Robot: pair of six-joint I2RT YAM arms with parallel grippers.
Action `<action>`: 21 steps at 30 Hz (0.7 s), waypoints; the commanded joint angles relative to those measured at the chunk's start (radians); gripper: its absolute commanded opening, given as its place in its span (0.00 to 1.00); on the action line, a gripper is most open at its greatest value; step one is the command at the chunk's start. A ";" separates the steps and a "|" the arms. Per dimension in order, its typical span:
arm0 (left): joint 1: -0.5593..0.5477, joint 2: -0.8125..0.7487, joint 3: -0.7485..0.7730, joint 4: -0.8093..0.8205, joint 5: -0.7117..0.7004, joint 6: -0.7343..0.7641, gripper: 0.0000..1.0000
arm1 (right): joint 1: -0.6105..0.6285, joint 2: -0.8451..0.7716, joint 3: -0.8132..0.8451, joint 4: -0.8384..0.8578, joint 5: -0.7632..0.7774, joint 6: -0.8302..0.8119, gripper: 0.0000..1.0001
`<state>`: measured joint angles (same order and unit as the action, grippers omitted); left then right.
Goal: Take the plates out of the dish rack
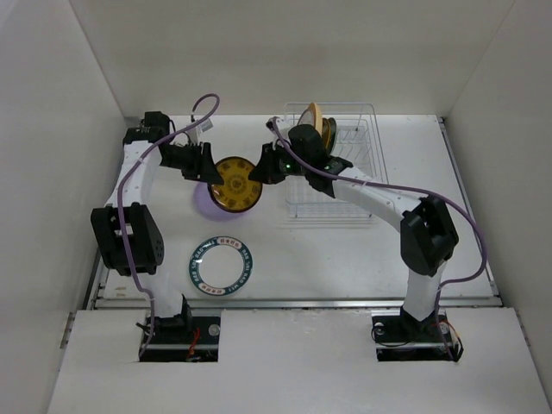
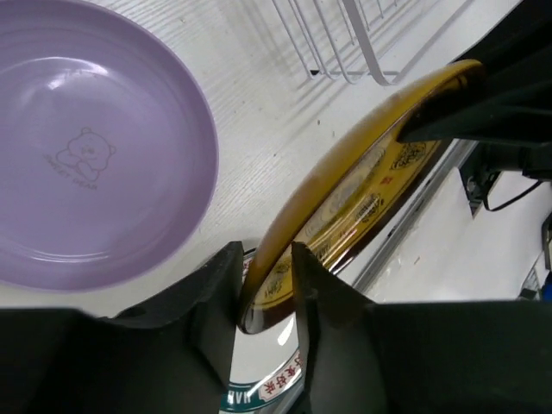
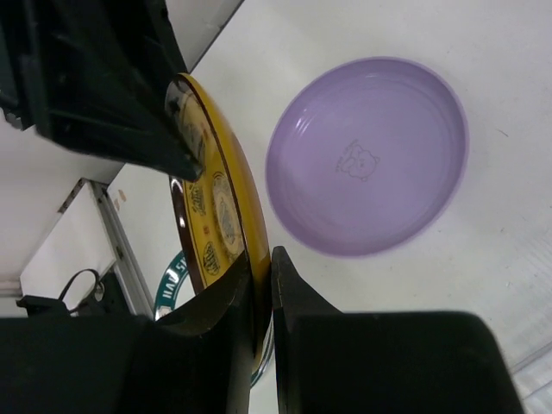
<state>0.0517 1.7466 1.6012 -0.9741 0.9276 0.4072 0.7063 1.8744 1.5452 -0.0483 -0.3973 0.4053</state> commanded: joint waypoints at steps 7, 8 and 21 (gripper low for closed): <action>-0.006 -0.018 0.059 -0.104 0.083 0.039 0.00 | 0.010 0.009 0.009 0.148 -0.086 0.030 0.01; -0.006 -0.028 0.059 -0.104 0.083 0.010 0.00 | 0.010 0.009 0.018 0.130 -0.086 0.030 0.07; 0.082 -0.104 0.017 0.242 0.097 -0.418 0.00 | -0.030 -0.084 0.058 0.033 0.054 0.030 0.79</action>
<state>0.1150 1.7107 1.6234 -0.8597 0.9867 0.1158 0.6857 1.8664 1.5494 -0.0277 -0.3786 0.4377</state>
